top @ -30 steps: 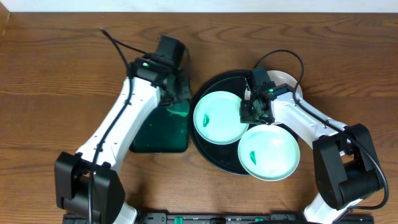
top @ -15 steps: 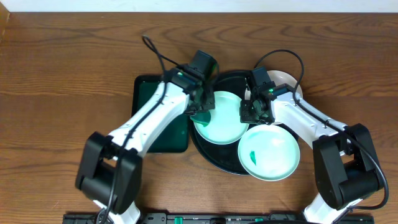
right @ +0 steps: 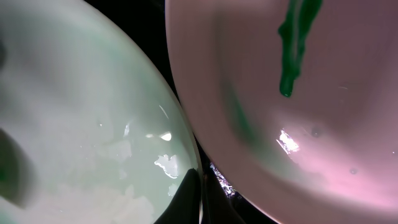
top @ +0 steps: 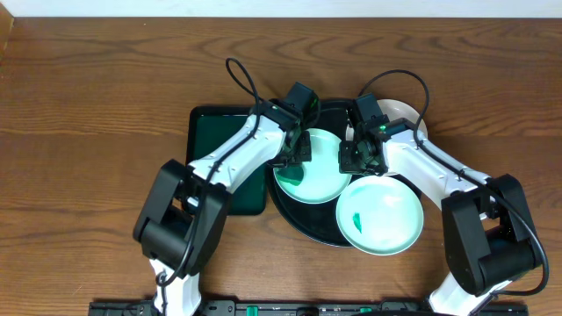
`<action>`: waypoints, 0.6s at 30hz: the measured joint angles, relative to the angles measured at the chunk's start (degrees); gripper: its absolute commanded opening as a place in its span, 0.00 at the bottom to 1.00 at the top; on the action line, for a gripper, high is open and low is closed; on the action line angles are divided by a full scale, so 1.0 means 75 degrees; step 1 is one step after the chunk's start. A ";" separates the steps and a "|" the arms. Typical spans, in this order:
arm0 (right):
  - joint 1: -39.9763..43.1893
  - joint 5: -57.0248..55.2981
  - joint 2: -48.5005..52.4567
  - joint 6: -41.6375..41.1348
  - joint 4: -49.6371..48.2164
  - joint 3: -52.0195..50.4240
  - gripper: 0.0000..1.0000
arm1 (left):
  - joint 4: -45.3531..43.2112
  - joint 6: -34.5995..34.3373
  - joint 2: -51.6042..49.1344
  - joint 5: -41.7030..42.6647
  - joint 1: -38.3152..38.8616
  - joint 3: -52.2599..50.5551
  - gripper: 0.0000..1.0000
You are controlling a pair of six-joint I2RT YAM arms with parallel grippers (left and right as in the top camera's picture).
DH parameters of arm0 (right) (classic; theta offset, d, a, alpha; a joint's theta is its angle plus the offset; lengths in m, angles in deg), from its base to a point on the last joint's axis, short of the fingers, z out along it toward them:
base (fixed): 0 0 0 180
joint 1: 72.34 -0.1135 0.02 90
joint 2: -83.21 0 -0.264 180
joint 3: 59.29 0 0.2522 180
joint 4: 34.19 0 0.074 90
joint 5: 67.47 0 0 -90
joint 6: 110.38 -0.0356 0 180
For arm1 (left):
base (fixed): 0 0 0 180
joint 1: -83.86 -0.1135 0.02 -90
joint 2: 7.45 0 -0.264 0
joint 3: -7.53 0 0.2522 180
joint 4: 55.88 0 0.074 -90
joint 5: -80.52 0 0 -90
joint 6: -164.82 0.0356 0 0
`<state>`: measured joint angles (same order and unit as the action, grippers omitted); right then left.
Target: Clean dirty plates on tray and stack at the side
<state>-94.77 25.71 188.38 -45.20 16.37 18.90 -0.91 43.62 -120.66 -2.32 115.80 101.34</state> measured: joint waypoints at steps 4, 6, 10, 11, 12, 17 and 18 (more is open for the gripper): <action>0.0000 0.0000 0.0000 0.0000 0.0000 0.0000 0.01 | -0.0055 -0.0012 -0.0189 0.0003 0.0000 0.0000 0.07; 0.0000 0.0000 0.0000 0.0000 0.0000 0.0003 0.01 | -0.0137 -0.0015 -0.0239 0.0015 0.0003 -0.0020 0.07; 0.0000 -0.0003 0.0000 0.0006 -0.0006 0.0003 0.01 | -0.0504 -0.0015 -0.0239 0.0035 0.0009 -0.0274 0.08; 0.0000 -0.0003 0.0000 0.0012 -0.0006 0.0000 0.01 | -0.0562 -0.0015 -0.0236 0.0041 0.0012 -0.0315 0.08; 0.0000 -0.0003 0.0000 0.0032 -0.0009 0.0003 0.01 | -0.0600 -0.0015 -0.0221 0.0044 0.0015 -0.0347 0.07; 0.0000 -0.0009 0.0000 0.0096 -0.0020 0.0003 0.01 | -0.0895 -0.0015 -0.0137 0.0058 0.0015 -0.0565 0.08; 0.0000 -0.0012 0.0000 0.0128 -0.0020 0.0003 0.01 | -0.0962 -0.0015 -0.0102 0.0058 0.0015 -0.0627 0.07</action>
<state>-94.77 25.62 188.38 -44.24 16.21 18.92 -8.12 43.51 -121.43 -1.88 115.91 96.64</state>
